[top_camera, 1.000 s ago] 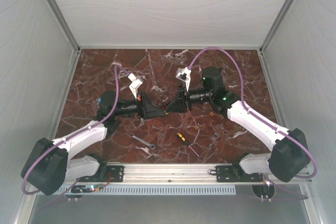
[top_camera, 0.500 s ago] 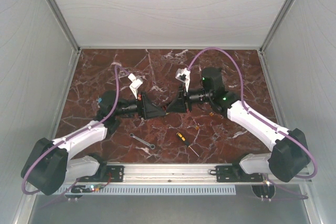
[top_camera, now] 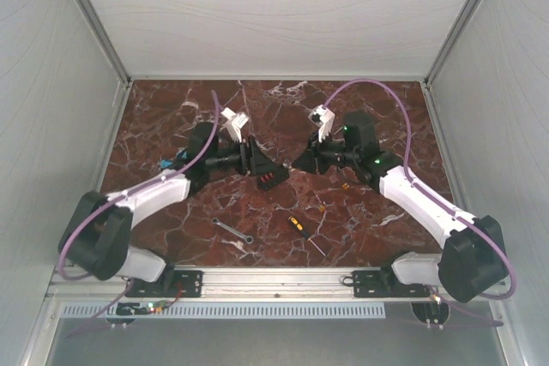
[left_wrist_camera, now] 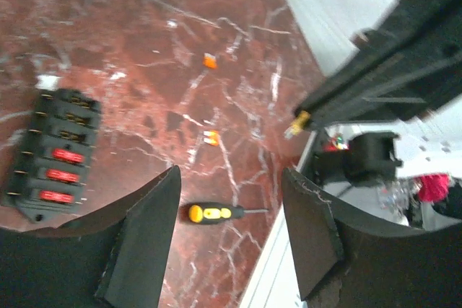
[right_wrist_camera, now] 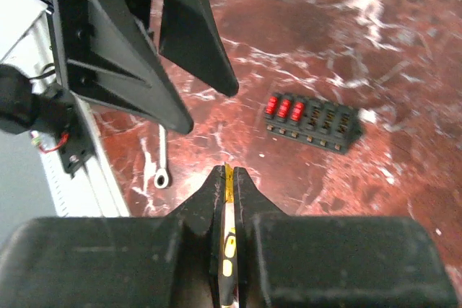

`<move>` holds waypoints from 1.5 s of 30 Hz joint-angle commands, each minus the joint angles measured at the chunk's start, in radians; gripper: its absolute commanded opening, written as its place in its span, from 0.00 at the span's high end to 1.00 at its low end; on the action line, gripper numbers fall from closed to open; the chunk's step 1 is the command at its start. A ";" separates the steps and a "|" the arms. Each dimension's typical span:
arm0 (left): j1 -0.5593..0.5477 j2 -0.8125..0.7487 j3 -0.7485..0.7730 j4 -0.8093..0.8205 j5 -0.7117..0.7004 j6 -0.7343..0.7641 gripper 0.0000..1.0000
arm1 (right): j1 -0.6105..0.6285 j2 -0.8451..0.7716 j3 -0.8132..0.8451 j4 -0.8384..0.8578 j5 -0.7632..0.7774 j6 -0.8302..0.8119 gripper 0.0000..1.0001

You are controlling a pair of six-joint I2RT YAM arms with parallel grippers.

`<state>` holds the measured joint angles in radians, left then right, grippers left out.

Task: Snap on the fuse box
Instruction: Install the fuse at the fuse box base.

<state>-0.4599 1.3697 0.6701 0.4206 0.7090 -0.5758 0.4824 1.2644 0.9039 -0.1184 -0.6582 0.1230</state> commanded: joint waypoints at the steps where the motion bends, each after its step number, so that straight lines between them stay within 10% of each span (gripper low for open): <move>1: 0.025 0.137 0.144 -0.113 -0.091 0.070 0.41 | -0.023 -0.026 -0.025 0.006 0.143 0.042 1.00; 17: 0.055 0.647 0.505 -0.261 0.062 0.238 0.64 | -0.027 -0.033 -0.046 -0.032 0.236 0.054 1.00; 45: 0.043 0.350 0.010 0.004 0.097 -0.049 0.65 | 0.171 0.060 -0.001 -0.143 0.420 0.082 1.00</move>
<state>-0.4145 1.7939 0.7033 0.3523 0.8417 -0.5625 0.6090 1.2961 0.8642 -0.2241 -0.3111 0.1898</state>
